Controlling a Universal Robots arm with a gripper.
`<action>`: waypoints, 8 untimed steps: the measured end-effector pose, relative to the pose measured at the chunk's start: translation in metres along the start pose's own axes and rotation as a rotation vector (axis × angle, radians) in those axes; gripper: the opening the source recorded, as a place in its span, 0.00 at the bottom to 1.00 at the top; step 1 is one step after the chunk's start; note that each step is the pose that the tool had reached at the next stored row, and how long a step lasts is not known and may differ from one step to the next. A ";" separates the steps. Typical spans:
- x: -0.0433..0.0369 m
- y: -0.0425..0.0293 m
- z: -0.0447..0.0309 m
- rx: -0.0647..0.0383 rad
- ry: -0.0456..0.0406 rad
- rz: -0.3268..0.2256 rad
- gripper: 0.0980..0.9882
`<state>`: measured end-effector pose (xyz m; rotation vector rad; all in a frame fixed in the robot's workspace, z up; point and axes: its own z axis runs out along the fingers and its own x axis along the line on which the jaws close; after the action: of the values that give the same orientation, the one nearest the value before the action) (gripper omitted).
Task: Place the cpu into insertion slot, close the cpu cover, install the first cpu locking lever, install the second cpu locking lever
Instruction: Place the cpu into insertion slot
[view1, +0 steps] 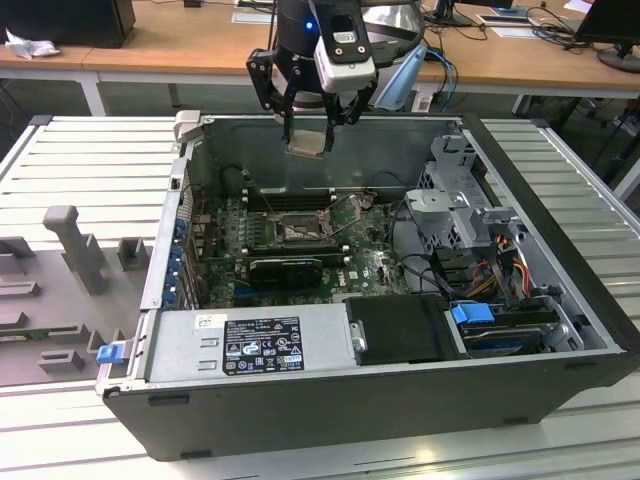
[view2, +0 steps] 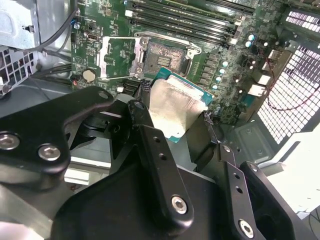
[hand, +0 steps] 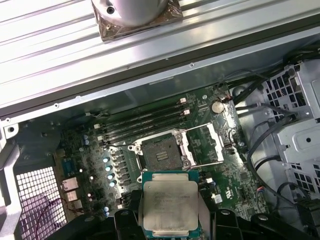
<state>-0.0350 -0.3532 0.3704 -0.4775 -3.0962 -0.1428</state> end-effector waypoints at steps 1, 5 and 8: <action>0.0000 0.0000 0.0000 0.000 -0.0002 0.002 0.48; 0.0000 0.0000 0.0000 0.000 -0.0016 0.018 0.48; 0.0000 0.0000 0.0000 -0.001 -0.0029 0.032 0.48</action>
<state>-0.0350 -0.3532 0.3704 -0.5274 -3.0896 -0.1428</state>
